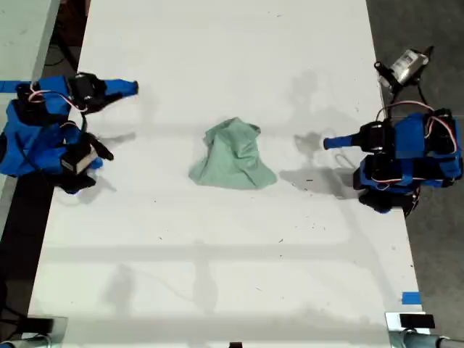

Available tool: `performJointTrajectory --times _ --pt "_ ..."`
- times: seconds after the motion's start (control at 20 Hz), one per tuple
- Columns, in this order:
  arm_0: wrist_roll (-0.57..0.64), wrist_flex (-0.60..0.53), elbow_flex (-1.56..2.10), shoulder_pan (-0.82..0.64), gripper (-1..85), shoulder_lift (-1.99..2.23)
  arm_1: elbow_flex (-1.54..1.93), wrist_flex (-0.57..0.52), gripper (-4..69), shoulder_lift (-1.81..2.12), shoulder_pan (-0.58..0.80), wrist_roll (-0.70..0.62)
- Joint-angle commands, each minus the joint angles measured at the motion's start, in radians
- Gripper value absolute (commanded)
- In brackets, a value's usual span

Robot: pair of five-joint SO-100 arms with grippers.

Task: Fold t shirt

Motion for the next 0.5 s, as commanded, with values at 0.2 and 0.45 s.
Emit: performJointTrajectory --times 0.2,0.45 --pt "-0.152 -0.074 0.637 0.110 2.1 0.267 0.548 -0.173 0.6 0.175 -0.247 0.273" --pt "0.058 0.051 0.637 0.089 3.1 0.259 0.661 -0.002 11.5 0.175 -0.206 0.037"
